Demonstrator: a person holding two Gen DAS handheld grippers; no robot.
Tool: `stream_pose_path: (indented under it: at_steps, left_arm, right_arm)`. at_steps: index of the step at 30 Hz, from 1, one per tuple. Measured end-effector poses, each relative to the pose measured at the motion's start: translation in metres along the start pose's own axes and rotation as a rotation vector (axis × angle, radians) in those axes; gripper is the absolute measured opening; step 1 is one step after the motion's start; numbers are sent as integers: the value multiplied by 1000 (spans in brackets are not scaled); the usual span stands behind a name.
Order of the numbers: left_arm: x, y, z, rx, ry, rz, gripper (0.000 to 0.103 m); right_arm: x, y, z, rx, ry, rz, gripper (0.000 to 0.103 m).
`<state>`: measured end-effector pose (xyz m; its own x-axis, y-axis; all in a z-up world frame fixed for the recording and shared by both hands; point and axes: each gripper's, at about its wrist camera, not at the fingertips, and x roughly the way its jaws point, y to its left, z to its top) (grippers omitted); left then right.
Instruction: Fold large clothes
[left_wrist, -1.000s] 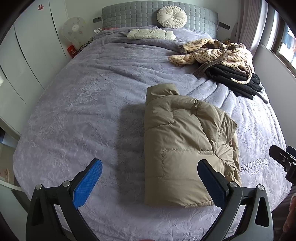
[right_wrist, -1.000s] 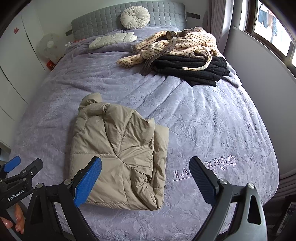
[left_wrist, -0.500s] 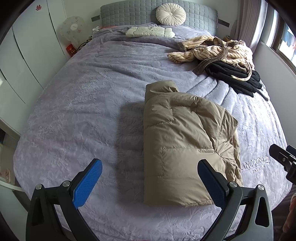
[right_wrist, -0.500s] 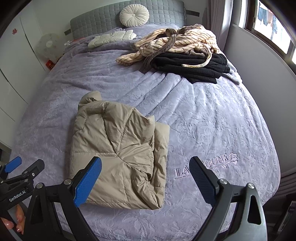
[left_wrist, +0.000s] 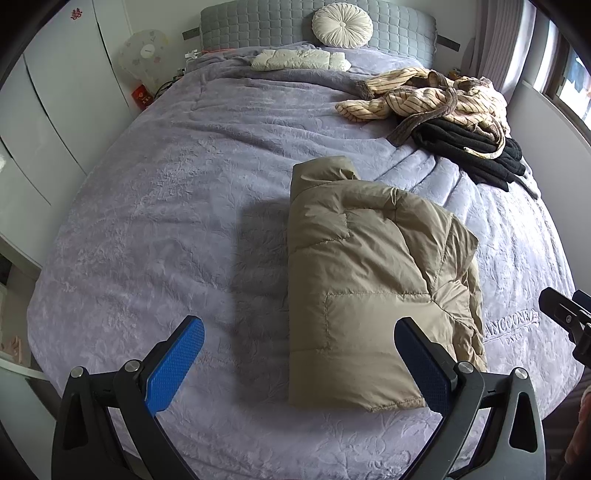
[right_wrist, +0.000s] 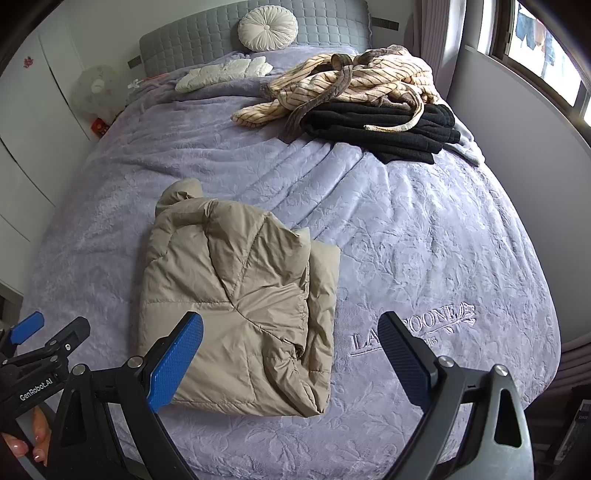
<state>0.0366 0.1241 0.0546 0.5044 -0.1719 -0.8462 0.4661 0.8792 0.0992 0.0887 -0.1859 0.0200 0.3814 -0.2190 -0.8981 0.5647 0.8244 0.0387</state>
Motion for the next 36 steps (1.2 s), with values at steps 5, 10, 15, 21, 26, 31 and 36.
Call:
stream_pose_path:
  at_steps: [5, 10, 15, 21, 26, 31, 36]
  left_arm:
    - [1, 1, 0, -1, 2, 1, 103]
    - [1, 1, -2, -1, 3, 2, 103]
    - [2, 0, -2, -1, 6, 2, 103]
    - [3, 0, -3, -1, 7, 4, 103]
    - [4, 0, -2, 2, 8, 5, 103]
    - [4, 0, -2, 3, 9, 5, 103]
    - [5, 0, -3, 5, 9, 5, 103]
  right_arm:
    - [0, 1, -1, 1, 2, -1, 96]
    - [1, 1, -2, 1, 4, 0, 96]
    - [1, 2, -1, -1, 4, 1, 96]
    - [2, 1, 1, -2, 6, 2, 96]
    - [2, 1, 1, -3, 7, 3, 96]
    - [2, 1, 2, -4, 8, 4, 96]
    - [2, 1, 1, -6, 8, 4, 96]
